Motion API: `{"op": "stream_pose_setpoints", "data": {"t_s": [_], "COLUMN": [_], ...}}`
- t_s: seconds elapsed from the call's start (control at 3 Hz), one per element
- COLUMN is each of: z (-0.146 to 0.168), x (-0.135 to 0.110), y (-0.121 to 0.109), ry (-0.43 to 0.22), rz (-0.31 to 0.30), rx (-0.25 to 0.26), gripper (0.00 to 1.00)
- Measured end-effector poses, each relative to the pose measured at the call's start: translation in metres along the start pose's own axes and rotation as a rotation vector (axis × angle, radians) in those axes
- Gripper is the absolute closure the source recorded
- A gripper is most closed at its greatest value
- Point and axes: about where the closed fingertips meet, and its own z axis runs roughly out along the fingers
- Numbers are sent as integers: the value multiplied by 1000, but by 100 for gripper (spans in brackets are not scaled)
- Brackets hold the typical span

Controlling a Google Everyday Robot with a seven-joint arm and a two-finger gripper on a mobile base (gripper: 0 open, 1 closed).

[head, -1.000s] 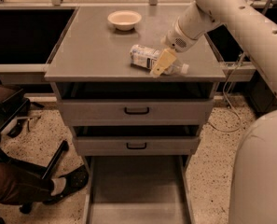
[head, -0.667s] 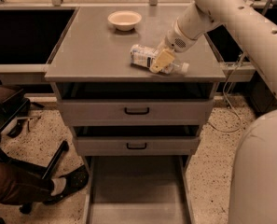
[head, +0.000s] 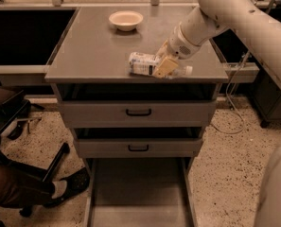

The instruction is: Place blue plastic bottle into bottom drawer

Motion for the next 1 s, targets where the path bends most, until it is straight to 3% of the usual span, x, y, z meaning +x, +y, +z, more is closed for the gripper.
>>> {"op": "stream_pose_setpoints", "data": {"t_s": [0.33,0.67,1.0], "z": [-8,-17,-20], "x": [-14,-18,-2], "y": [36,70,95], "ry": [47,67,62], "rz": [-133,-239,-255], "rx": [-50,-101,-125], "gripper": [100,100,100]}}
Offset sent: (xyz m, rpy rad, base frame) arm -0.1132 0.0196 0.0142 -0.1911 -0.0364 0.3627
